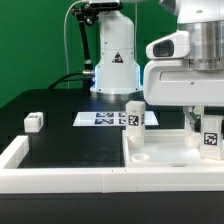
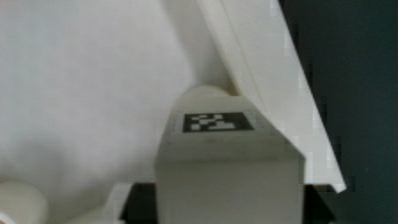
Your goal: Assemble square table
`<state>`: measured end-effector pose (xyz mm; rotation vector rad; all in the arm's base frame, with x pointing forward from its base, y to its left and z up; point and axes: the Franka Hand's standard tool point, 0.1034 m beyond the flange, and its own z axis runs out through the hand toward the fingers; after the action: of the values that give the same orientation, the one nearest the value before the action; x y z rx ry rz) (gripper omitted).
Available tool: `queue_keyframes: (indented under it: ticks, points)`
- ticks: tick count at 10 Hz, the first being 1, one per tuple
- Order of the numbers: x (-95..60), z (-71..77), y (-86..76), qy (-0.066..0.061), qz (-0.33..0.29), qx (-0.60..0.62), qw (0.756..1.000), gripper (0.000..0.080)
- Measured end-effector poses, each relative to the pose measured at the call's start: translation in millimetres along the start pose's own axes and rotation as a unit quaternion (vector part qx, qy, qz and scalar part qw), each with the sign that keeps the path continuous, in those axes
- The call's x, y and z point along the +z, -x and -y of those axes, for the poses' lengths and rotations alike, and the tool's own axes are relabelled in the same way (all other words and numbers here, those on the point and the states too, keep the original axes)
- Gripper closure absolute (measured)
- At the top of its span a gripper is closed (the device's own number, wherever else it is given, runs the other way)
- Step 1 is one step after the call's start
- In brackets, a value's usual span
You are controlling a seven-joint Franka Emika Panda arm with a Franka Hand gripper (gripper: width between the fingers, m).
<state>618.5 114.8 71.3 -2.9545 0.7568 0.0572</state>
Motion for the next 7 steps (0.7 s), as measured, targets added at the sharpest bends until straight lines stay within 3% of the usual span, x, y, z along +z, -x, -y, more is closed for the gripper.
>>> queue_keyframes:
  ticks: [3,5,7]
  points:
    - [0.3,-0.9,-0.2,0.001,-0.001,0.165,0.986,0.0509]
    - [0.4,-2.3,-2.5,-0.012,-0.001,0.301,0.954,0.0509]
    - [0.2,-2.9,-2.7,-0.011,0.000,0.389,0.921,0.0509]
